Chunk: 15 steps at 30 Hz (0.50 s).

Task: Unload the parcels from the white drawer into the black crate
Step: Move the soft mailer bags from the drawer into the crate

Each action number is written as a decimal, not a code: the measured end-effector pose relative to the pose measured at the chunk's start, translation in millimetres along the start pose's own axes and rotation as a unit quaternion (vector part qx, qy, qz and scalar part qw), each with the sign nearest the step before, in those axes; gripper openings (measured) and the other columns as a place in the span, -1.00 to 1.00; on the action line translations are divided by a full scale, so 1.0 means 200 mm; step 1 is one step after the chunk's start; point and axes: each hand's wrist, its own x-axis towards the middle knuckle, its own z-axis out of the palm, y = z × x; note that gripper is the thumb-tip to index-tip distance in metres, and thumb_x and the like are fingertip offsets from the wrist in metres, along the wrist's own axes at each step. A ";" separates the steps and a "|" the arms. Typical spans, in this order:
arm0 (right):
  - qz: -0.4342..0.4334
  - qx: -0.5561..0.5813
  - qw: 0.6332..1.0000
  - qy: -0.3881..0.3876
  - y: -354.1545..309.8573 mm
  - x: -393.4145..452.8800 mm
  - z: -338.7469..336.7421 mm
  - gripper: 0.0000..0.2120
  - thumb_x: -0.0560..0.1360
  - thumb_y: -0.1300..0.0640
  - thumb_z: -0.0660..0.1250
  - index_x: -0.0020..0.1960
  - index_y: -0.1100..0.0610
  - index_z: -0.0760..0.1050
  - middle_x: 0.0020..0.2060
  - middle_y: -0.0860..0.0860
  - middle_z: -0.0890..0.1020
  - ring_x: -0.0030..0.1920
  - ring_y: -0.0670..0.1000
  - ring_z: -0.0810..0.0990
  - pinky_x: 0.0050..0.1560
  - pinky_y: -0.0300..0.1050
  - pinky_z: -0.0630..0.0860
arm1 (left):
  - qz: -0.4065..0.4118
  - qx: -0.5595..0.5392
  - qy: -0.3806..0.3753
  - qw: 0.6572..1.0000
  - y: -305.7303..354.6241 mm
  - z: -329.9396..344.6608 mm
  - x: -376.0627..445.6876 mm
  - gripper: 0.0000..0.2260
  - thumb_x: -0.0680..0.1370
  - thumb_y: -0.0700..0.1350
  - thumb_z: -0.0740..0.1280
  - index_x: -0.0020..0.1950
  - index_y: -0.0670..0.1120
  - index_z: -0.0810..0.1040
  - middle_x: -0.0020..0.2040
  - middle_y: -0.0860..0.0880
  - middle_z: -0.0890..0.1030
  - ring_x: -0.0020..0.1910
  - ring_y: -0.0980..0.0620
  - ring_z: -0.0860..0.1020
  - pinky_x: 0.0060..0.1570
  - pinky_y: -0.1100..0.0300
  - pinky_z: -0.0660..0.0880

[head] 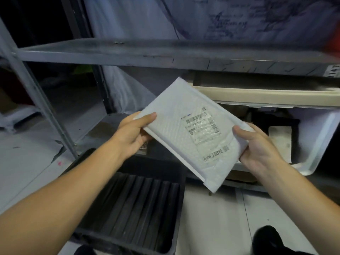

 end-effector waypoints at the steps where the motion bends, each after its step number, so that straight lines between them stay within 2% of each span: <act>1: -0.008 0.030 0.999 0.007 0.01 -0.02 0.02 -0.84 0.57 0.33 0.36 0.12 0.15 0.54 0.11 0.16 0.70 0.09 0.13 0.71 0.04 0.14 0.67 | -0.004 -0.046 0.005 0.999 -0.01 0.02 -0.01 -0.80 0.47 -0.24 0.46 0.08 -0.20 0.61 0.05 -0.18 0.72 -0.06 -0.06 0.72 -0.13 0.10 0.68; 3: -0.012 0.079 0.997 0.012 0.03 -0.05 0.05 -0.87 0.59 0.34 0.34 0.07 0.15 0.53 0.08 0.14 0.69 0.11 0.13 0.69 0.13 0.14 0.65 | -0.015 -0.055 -0.005 0.998 -0.06 0.08 -0.05 -0.90 0.57 -0.28 0.37 0.07 -0.20 0.60 0.01 -0.16 0.72 -0.13 -0.04 0.72 -0.23 0.15 0.67; 6: -0.006 0.083 0.996 0.008 0.09 -0.10 0.10 -0.87 0.58 0.35 0.35 -0.02 0.15 0.50 0.01 0.11 0.69 -0.05 0.08 0.70 -0.11 0.03 0.69 | -0.021 -0.018 -0.027 0.999 -0.13 0.18 -0.10 -0.81 0.61 -0.26 0.35 0.22 -0.20 0.60 0.12 -0.13 0.72 0.08 -0.08 0.70 0.03 0.03 0.64; 8: 0.007 0.034 0.999 0.000 0.11 -0.10 0.09 -0.85 0.56 0.35 0.37 -0.10 0.15 0.47 -0.06 0.11 0.69 -0.14 0.07 0.68 -0.26 -0.02 0.65 | -0.014 -0.007 -0.005 1.000 -0.14 0.21 -0.12 -0.78 0.62 -0.25 0.36 0.26 -0.18 0.60 0.14 -0.12 0.71 0.12 -0.08 0.69 0.12 -0.03 0.62; 9: 0.018 -0.009 1.000 -0.011 0.12 -0.10 0.08 -0.85 0.54 0.35 0.39 -0.12 0.16 0.47 -0.06 0.12 0.69 -0.13 0.07 0.68 -0.26 -0.03 0.63 | -0.007 0.002 0.008 1.000 -0.13 0.20 -0.11 -0.78 0.62 -0.24 0.36 0.27 -0.17 0.60 0.13 -0.12 0.72 0.10 -0.08 0.70 0.12 -0.04 0.62; 12: 0.043 -0.170 0.981 -0.084 0.11 -0.09 0.05 -0.95 0.49 0.29 0.44 -0.07 0.19 0.60 0.01 0.13 0.73 0.02 0.12 0.68 -0.17 -0.01 0.60 | -0.004 0.047 0.015 0.999 -0.08 0.14 -0.10 -0.76 0.62 -0.22 0.36 0.29 -0.15 0.59 0.12 -0.13 0.72 0.07 -0.11 0.71 0.08 -0.07 0.63; 13: 0.044 -0.199 0.973 -0.108 0.10 -0.09 0.05 -0.94 0.50 0.25 0.44 -0.02 0.18 0.64 0.03 0.12 0.74 0.05 0.13 0.68 -0.11 0.02 0.59 | -0.011 0.059 0.000 0.998 -0.07 0.12 -0.10 -0.75 0.62 -0.21 0.36 0.30 -0.14 0.59 0.13 -0.14 0.72 0.08 -0.12 0.70 0.07 -0.08 0.64; 15: 0.045 -0.181 0.973 -0.139 0.10 -0.10 0.07 -0.86 0.57 0.19 0.40 0.10 0.16 0.66 0.07 0.11 0.74 0.09 0.13 0.69 0.11 0.09 0.58 | -0.023 0.087 -0.039 0.995 -0.06 0.10 -0.10 -0.74 0.63 -0.19 0.35 0.32 -0.14 0.57 0.15 -0.14 0.71 0.10 -0.13 0.70 0.07 -0.08 0.63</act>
